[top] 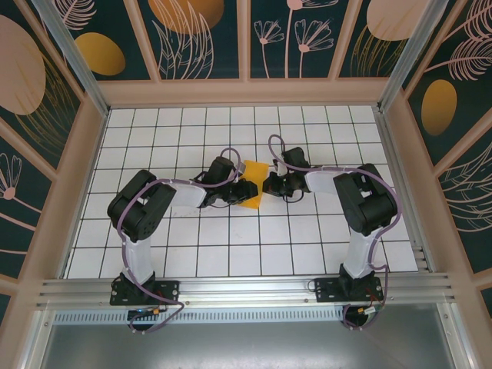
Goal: Fold a paper plane with a square sheet of paper (pick it up from the middle)
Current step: Fold the triangle a second time at the center of the table.
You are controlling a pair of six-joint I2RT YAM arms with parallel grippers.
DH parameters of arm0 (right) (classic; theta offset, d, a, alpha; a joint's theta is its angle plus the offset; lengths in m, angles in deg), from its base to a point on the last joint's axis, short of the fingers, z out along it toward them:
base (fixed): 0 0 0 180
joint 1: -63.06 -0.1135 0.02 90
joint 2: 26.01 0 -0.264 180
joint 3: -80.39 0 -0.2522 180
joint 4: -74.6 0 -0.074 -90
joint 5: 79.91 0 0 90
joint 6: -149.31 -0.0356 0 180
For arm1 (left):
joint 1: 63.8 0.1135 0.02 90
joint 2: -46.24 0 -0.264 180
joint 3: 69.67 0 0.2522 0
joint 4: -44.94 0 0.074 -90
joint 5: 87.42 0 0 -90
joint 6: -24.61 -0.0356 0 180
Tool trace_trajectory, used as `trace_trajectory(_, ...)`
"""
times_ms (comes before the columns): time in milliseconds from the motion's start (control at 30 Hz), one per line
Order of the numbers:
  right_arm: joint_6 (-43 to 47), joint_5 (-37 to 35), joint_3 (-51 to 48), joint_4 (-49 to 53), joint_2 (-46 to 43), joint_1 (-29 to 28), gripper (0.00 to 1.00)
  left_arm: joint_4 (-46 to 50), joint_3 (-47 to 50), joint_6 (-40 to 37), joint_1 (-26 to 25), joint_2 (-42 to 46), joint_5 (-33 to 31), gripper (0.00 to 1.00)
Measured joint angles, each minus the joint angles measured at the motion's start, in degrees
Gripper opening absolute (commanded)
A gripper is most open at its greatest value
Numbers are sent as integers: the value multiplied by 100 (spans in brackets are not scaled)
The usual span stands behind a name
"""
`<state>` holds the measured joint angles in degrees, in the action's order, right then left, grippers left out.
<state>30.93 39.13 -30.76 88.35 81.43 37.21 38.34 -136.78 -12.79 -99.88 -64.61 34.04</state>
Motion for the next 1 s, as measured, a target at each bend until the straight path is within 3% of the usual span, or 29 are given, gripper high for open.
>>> trace_trajectory(400,0,-9,98,59,46,0,6,227,-4,0,-4,-107,-236,17)
trace_trajectory(733,-20,-85,175,61,-24,0,18,282,-13,46,-7,-107,-433,12)
trace_trajectory(1000,-120,-170,-107,-236,-435,-9,17,299,-13,175,-11,-107,-509,10)
